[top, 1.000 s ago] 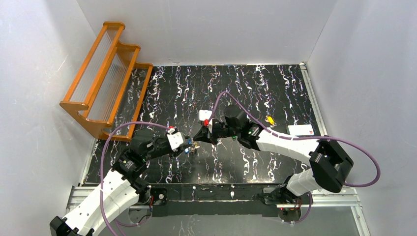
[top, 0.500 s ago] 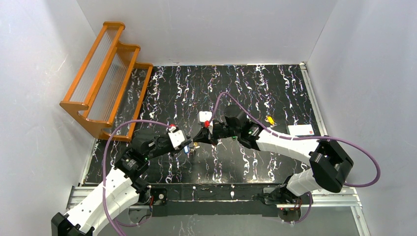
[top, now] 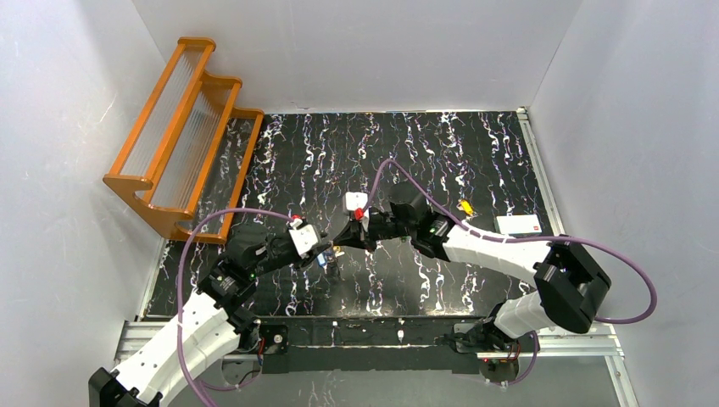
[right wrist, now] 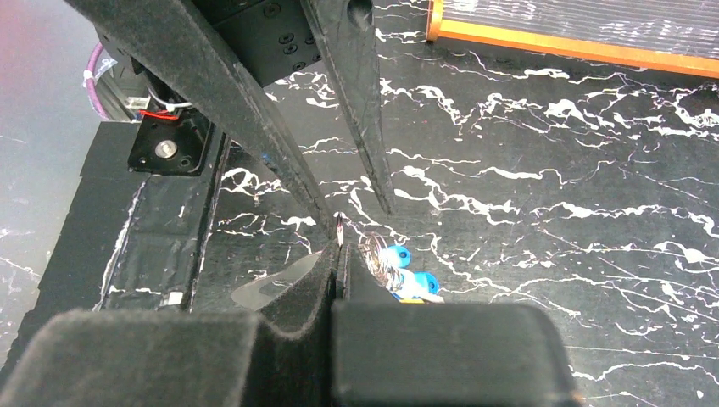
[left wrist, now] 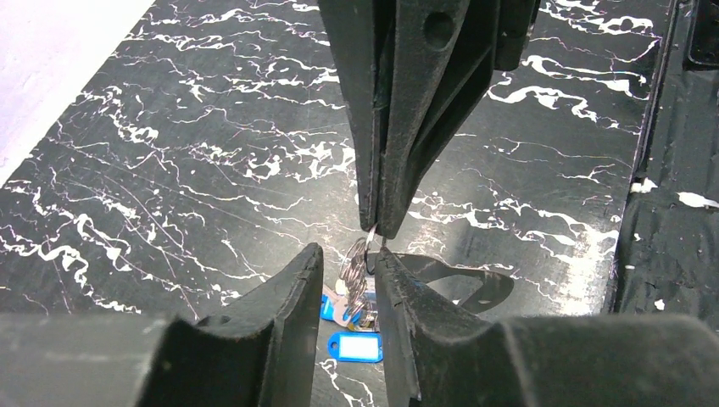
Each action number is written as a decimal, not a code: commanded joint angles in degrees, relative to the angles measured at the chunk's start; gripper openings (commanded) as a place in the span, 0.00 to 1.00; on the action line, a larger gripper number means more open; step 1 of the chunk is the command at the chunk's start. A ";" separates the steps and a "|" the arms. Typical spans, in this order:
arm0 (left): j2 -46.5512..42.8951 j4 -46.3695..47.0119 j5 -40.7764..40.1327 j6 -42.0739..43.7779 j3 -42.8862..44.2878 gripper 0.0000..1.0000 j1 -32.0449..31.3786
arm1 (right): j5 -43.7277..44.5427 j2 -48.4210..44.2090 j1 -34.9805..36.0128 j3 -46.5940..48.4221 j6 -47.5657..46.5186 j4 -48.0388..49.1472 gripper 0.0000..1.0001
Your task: Put the keys on the keyring
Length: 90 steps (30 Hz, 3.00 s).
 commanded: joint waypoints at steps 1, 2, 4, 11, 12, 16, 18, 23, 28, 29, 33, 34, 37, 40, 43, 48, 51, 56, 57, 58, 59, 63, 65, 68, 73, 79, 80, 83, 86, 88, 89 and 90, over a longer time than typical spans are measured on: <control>-1.78 -0.69 -1.70 -2.08 -0.84 0.28 -0.19 | -1.65 -2.48 0.16 -2.10 3.50 7.53 0.01; -2.09 -0.69 -1.87 -2.66 -0.97 0.28 -0.19 | -1.63 -2.58 0.22 -2.55 4.19 8.50 0.01; -2.92 -0.31 -2.03 -3.99 -1.48 0.28 -0.19 | -1.34 -2.69 0.22 -3.49 5.31 10.48 0.01; -5.46 0.89 -2.60 -9.26 -3.56 0.29 -0.19 | -0.57 -3.18 0.20 -6.18 8.80 16.32 0.01; -5.67 0.94 -2.67 -9.72 -3.75 0.29 -0.19 | -0.46 -3.25 0.23 -6.47 9.09 16.87 0.01; -5.83 2.44 -1.30 -10.90 -4.37 0.27 -0.19 | -0.73 -3.11 0.18 -7.04 10.31 18.57 0.01; -5.41 3.41 -0.74 -11.22 -4.51 0.25 -0.19 | -0.81 -2.93 0.21 -7.08 10.62 18.87 0.01; -3.45 4.97 0.48 -11.64 -4.45 0.22 -0.19 | -0.86 -3.02 0.14 -7.09 10.95 19.14 0.01; -2.54 6.47 1.19 -12.00 -4.60 0.16 -0.19 | -0.88 -2.97 0.21 -7.18 10.99 19.05 0.01; -2.42 6.51 1.26 -11.95 -4.60 0.15 -0.19 | -0.89 -2.93 0.15 -7.20 10.95 19.05 0.01; -2.31 5.82 1.90 -10.95 -4.47 0.00 -0.19 | -0.85 -2.92 0.22 -7.18 10.86 19.05 0.01; -2.31 5.30 1.98 -10.50 -4.26 0.00 -0.19 | -0.82 -2.92 0.18 -7.23 10.78 18.99 0.01; -2.55 3.06 1.34 -9.13 -3.27 0.00 -0.19 | -0.88 -2.99 0.22 -7.27 10.39 18.72 0.01; -3.45 0.50 0.19 -6.90 -2.30 0.00 -0.19 | 0.53 -3.56 0.18 -7.05 9.93 17.68 0.19; -4.84 -0.68 0.13 -3.65 -1.67 0.00 -0.19 | 3.14 -5.23 0.16 -7.47 8.67 16.90 0.44; -9.27 -0.69 3.58 5.25 -2.61 0.00 -0.19 | 7.75 -9.11 0.17 -8.97 7.70 16.34 0.79; -12.53 -0.71 4.19 10.49 -3.64 0.00 -0.19 | 10.07 -11.05 0.15 -9.65 7.91 15.78 0.98; -16.97 -2.42 5.81 18.98 -5.05 0.00 -0.19 | 12.62 -12.82 0.14 -10.39 8.85 15.12 0.99; -17.70 -2.44 6.00 20.10 -5.41 0.00 -0.21 | 13.28 -13.07 0.08 -10.55 9.40 15.22 0.99; -18.14 -2.52 6.02 20.77 -5.54 0.00 -0.20 | 13.83 -13.25 -0.01 -10.79 10.11 15.39 0.99; -18.42 -2.72 5.95 21.18 -5.57 0.00 -0.19 | 14.57 -13.35 -0.14 -10.98 10.90 15.52 0.99; -18.16 -3.60 4.09 16.75 -4.75 0.00 -0.19 | 18.82 -13.38 -0.78 -12.36 15.37 17.17 0.99; -17.39 -3.75 1.97 12.79 -4.23 0.00 -0.19 | 22.40 -13.09 -1.20 -12.70 18.09 16.93 0.99; -16.95 -3.75 0.05 9.24 -4.65 0.00 -0.19 | 32.59 -11.53 -1.92 -11.62 23.96 12.94 0.99; -16.75 -3.97 -0.94 7.09 -6.27 0.00 -0.19 | 43.62 -4.81 -6.35 -4.89 30.06 -4.18 0.99; -13.66 -5.90 -0.25 6.53 -5.20 0.00 -0.19 | 41.90 -0.72 -14.66 -5.12 37.78 -9.91 0.99; -13.04 -6.23 0.09 6.52 -5.00 0.00 -0.19 | 40.96 -0.20 -15.68 -5.03 37.84 -10.49 0.99; -11.51 -6.73 0.74 6.52 -4.72 0.00 -0.19 | 40.77 1.91 -17.01 -3.52 36.36 -13.01 0.91; -10.91 -6.91 1.15 6.52 -4.52 0.00 -0.19 | 41.59 5.27 -17.64 -0.90 35.56 -16.36 0.65; -10.69 -6.99 1.51 6.62 -4.60 0.00 -0.19 | 40.27 8.09 -18.23 0.89 35.40 -18.22 0.58; -10.63 -7.07 1.61 6.75 -4.64 0.00 -0.19 | 39.78 9.14 -18.46 1.93 35.69 -18.83 0.57; -10.56 -7.24 1.62 6.86 -4.54 0.00 -0.19 | 39.36 9.99 -18.49 2.42 35.86 -19.65 0.57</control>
